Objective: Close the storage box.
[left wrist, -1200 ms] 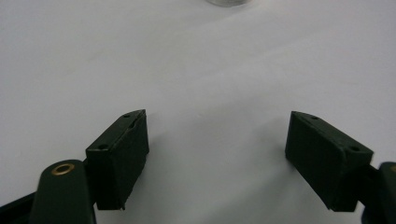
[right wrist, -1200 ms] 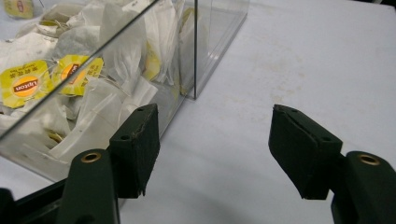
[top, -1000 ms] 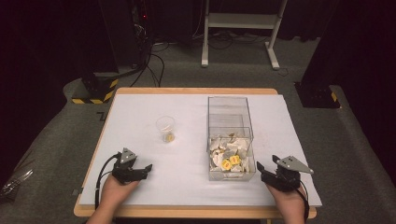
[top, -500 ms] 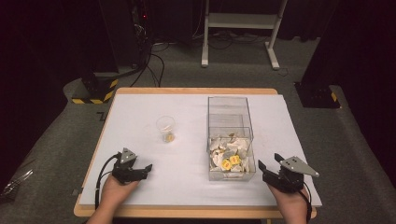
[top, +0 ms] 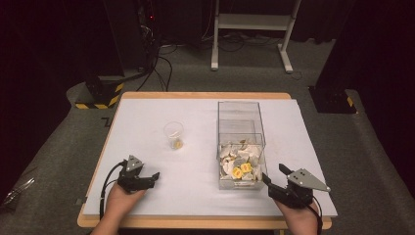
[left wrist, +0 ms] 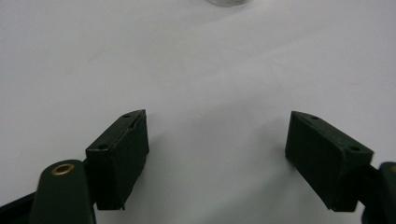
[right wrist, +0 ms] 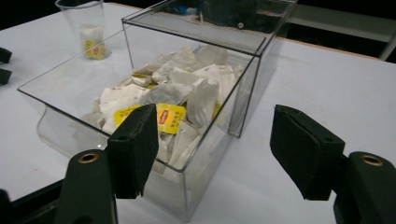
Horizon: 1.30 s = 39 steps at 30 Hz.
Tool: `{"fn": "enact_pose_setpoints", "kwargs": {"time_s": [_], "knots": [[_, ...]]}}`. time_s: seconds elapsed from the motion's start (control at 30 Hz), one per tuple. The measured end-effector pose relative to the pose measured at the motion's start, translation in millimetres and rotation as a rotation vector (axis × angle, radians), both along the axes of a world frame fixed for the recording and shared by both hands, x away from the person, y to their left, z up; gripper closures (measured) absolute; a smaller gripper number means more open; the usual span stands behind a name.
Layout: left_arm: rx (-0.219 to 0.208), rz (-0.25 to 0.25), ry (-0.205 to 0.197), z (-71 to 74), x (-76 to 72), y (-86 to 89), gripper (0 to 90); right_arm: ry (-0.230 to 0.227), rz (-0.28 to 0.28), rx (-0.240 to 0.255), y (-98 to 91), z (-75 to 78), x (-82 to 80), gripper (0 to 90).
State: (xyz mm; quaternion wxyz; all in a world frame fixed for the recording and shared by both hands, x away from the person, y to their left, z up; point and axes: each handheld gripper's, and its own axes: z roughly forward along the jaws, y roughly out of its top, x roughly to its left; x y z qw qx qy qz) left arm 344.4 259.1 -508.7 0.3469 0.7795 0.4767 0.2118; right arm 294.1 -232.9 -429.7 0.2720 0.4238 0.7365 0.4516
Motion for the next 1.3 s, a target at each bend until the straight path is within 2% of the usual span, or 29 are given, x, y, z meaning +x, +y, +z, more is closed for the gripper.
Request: {"fn": "enact_pose_setpoints", "kwargs": {"time_s": [0.2,0.5,0.87,1.3], "knots": [[0.0,-0.001,0.0,0.0,0.0,0.1,21.7,0.019,0.038,0.012,5.4,-6.3,-1.7,32.4],[0.0,0.0,0.0,0.0,0.0,0.0,21.8,0.027,0.064,-0.008,8.6,-14.0,-4.8,33.8],[0.001,-0.003,0.001,0.1,0.5,0.0,21.6,0.066,0.066,-0.025,6.9,-26.5,-4.8,33.8],[0.0,-0.003,-0.002,-0.1,0.0,0.2,21.7,0.074,0.071,-0.032,10.9,-30.3,1.6,27.3]]}}
